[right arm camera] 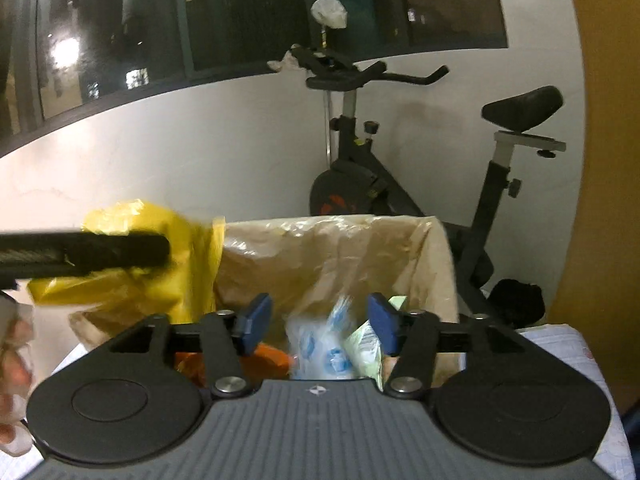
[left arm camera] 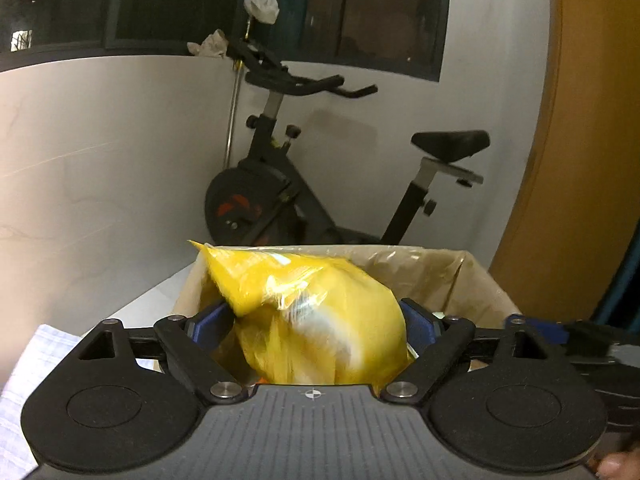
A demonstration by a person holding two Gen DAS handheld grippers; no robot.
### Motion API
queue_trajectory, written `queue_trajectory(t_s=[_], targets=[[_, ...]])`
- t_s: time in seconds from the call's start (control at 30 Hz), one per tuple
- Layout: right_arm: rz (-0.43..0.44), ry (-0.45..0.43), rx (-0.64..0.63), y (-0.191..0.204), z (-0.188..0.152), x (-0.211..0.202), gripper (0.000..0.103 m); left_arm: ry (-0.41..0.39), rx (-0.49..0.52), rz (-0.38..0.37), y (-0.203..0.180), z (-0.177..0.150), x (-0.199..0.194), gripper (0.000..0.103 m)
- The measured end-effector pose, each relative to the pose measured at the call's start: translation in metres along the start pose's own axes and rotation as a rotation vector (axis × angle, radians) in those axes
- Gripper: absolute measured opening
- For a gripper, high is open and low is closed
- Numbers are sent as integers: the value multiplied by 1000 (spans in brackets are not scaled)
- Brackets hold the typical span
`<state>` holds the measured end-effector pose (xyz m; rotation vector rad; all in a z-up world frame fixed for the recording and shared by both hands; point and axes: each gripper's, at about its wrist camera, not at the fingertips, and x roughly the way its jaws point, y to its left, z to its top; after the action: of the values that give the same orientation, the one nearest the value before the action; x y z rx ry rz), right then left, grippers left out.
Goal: Organize snacks
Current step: 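Open both tools to drop the packets into the box, then move both tools back down toward the snacks beside the box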
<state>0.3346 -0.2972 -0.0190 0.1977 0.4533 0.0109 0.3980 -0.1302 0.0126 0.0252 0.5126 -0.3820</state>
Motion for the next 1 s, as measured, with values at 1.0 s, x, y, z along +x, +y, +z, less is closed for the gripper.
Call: queue_trajectory(t_s=[1.0], targets=[[8, -31, 23, 34, -23, -122, 64, -58, 57, 103, 38, -32, -149, 95]])
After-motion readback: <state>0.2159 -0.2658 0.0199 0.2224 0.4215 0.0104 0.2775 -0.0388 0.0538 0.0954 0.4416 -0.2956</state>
